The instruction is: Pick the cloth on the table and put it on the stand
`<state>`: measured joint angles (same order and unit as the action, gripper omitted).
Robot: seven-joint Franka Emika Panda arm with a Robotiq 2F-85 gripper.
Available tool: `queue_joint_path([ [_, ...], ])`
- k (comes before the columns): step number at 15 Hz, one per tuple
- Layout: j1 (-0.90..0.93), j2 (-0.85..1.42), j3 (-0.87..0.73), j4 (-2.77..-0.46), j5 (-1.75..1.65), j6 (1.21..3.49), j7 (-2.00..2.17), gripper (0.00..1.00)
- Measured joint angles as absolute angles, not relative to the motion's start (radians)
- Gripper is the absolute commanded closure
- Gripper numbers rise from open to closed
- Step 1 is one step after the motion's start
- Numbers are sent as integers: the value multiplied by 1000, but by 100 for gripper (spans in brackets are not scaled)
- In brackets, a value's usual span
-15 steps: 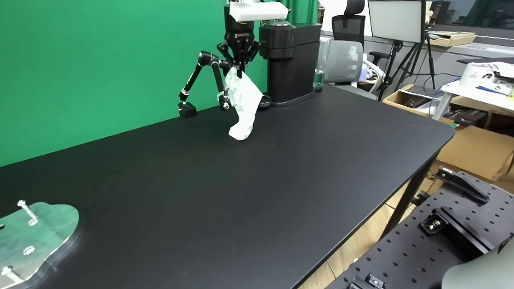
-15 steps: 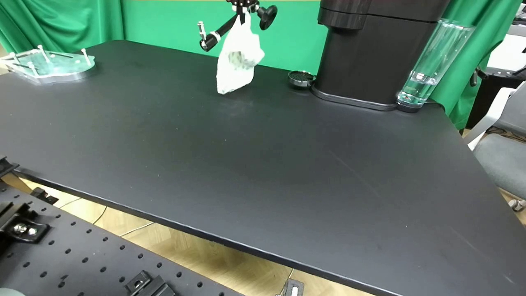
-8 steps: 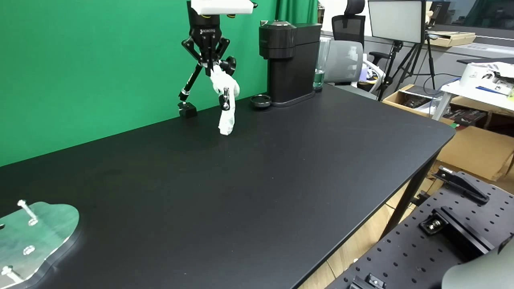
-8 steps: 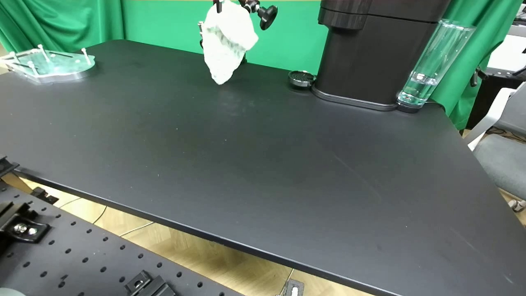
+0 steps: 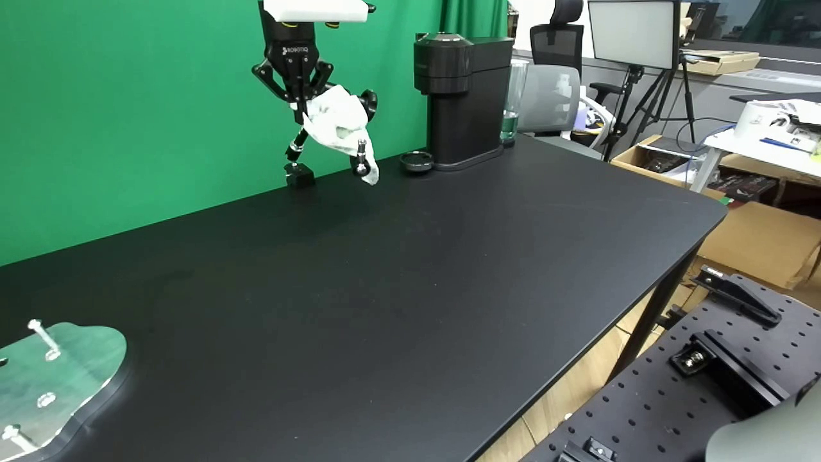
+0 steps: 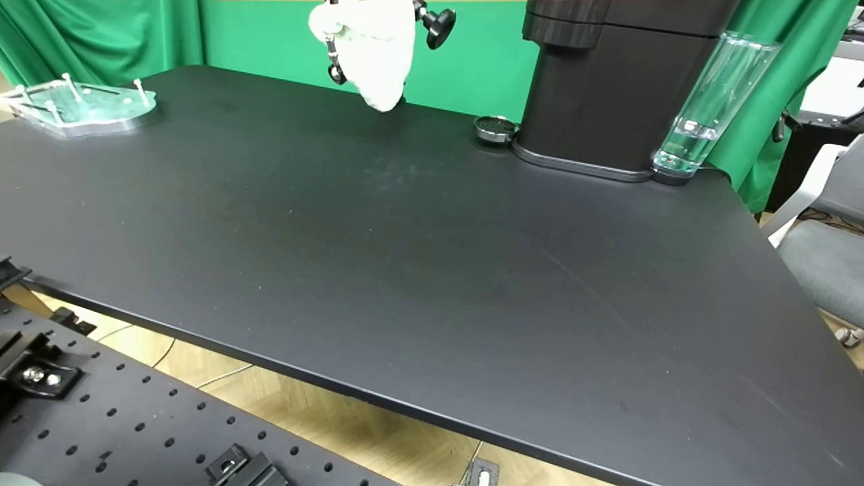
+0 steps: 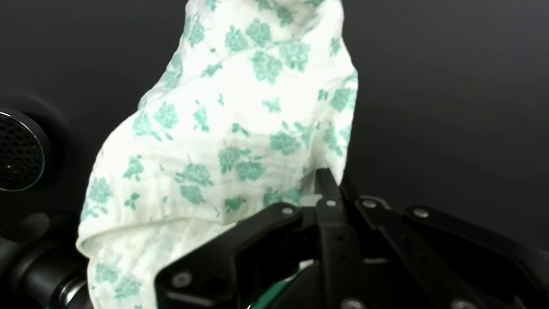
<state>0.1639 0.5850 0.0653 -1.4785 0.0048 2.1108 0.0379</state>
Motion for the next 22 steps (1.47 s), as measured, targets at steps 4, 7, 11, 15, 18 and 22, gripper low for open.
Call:
queue_joint_path([
  [4,170,618,69,-1448,5,2095,38,83],
  [7,170,639,69,-1432,5,2084,38,59],
  [11,168,658,68,-1414,5,2063,38,33],
  [15,165,667,67,-1400,6,2047,38,5],
  [18,165,672,67,-1396,6,2037,38,0],
  [22,167,679,71,-1413,8,2011,35,0],
])
